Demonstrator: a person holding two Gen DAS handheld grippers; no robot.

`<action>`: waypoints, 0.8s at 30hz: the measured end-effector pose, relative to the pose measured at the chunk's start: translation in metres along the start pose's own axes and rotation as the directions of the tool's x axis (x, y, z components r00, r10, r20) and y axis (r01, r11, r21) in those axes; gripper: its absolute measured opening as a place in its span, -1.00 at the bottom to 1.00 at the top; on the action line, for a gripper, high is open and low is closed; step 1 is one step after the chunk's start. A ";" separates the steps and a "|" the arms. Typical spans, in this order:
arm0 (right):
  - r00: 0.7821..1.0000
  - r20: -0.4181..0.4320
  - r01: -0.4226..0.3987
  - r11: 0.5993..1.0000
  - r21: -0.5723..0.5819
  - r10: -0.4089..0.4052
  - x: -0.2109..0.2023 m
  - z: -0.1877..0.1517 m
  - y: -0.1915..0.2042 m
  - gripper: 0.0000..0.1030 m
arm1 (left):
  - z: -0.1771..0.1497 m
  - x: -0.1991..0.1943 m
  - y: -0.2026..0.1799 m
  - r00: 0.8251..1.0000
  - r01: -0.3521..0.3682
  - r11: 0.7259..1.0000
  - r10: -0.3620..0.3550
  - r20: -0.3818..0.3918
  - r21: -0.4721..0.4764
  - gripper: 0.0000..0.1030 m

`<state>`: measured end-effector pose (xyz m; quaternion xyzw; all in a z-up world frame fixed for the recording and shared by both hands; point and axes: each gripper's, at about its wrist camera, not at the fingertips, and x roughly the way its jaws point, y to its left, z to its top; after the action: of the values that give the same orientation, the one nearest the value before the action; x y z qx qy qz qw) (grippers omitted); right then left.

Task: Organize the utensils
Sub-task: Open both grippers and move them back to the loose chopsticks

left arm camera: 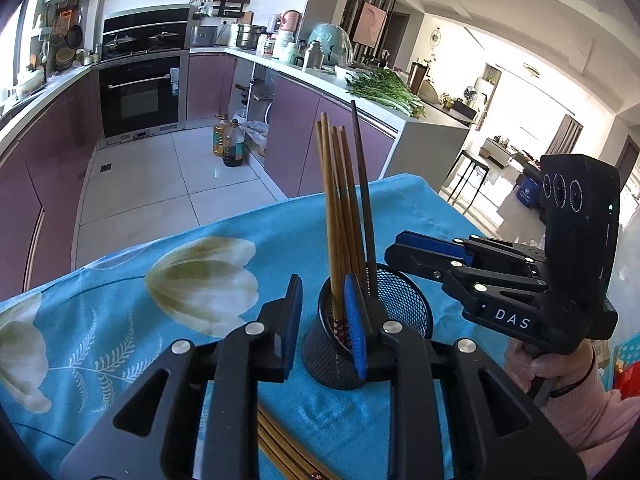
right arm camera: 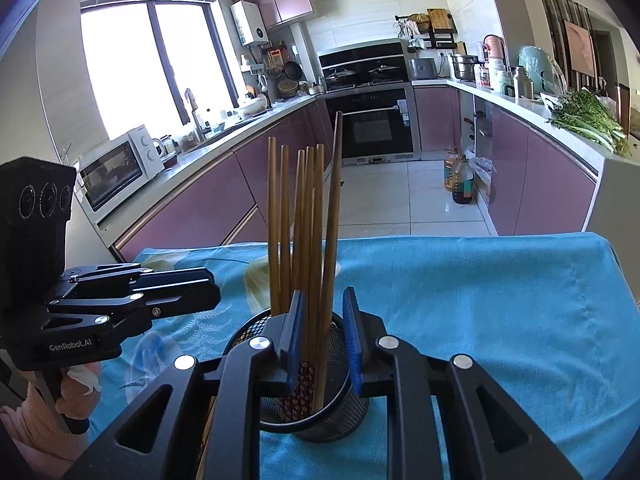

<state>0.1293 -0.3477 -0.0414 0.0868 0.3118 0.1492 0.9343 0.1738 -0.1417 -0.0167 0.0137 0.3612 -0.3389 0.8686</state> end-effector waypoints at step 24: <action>0.969 -0.196 -0.181 0.973 -0.140 0.152 0.015 -0.084 0.079 -0.07 | -0.114 -0.071 0.038 0.942 -0.329 0.942 0.333 0.052 -0.069 0.47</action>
<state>0.0722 -0.2622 -0.0959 0.0245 0.3758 0.2586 0.8896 0.0899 -0.0405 -0.0640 0.0378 0.3362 -0.1777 0.9241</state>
